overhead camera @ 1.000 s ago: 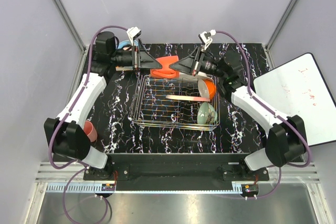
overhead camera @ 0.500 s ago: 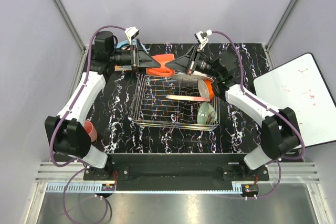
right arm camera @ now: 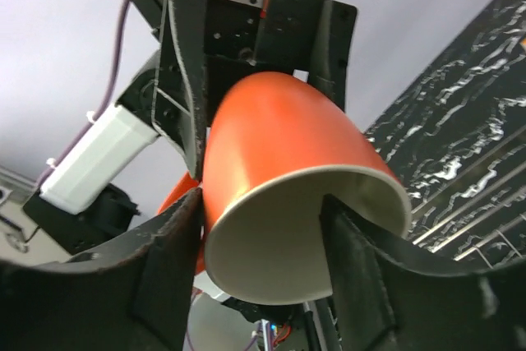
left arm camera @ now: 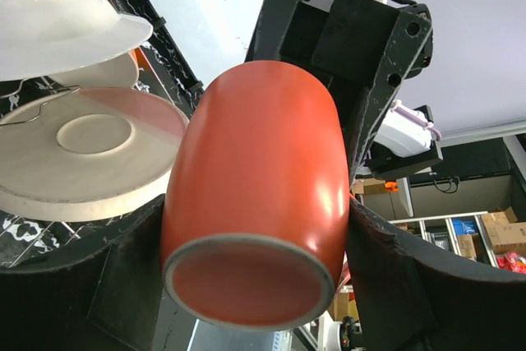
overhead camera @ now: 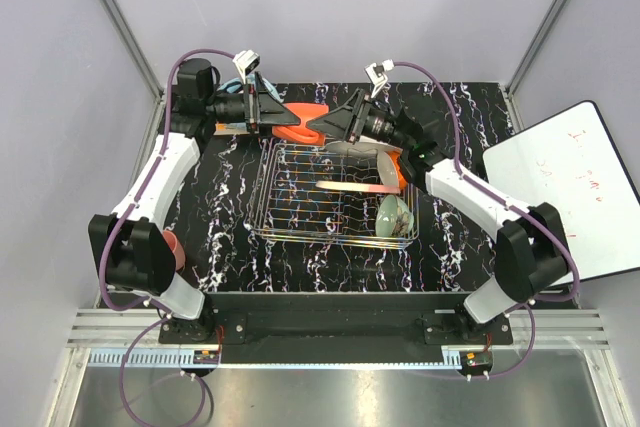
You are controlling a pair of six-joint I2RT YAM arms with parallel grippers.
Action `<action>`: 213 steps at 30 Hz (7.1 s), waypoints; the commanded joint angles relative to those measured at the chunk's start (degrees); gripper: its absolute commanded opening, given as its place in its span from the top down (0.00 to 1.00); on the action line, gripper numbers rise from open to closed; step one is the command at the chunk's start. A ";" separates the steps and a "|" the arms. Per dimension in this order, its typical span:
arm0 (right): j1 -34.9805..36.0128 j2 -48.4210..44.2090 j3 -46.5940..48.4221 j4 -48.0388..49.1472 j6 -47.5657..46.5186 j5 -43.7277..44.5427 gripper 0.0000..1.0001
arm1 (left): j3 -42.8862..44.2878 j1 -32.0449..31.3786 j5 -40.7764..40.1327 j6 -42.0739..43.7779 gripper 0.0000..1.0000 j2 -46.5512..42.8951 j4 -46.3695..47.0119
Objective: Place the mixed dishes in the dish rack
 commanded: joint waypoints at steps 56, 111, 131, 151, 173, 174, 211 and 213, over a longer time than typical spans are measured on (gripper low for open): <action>-18.73 -36.16 -14.79 -32.07 -14.90 9.79 0.28 | 17.48 -14.73 -65.81 56.49 1.00 23.75 -37.14; -18.91 -36.96 -17.17 -40.78 -19.03 10.49 0.25 | -21.62 15.94 -68.27 88.31 0.01 -40.76 -63.42; -18.91 -44.07 -21.30 -43.06 -18.15 11.02 0.29 | -33.14 16.03 -75.04 84.70 0.09 -28.29 -43.12; -18.91 -41.61 -22.62 -43.24 -18.24 10.84 0.30 | -27.18 16.47 -75.40 81.54 0.11 -33.91 -38.80; -18.91 -40.64 -21.91 -44.11 -19.38 10.75 0.30 | -41.49 16.47 -77.76 82.85 0.20 -40.41 -46.55; -18.91 -40.73 -22.26 -44.29 -19.47 10.93 0.30 | -42.28 16.47 -78.20 83.38 0.20 -40.24 -44.89; -17.94 -21.87 -15.76 1.99 11.26 -8.49 0.14 | 11.58 -0.31 16.08 58.14 1.00 -5.08 -31.69; -17.24 -19.04 -16.81 11.75 19.27 -8.32 0.12 | 12.63 -1.55 19.51 60.17 1.00 -4.29 -31.69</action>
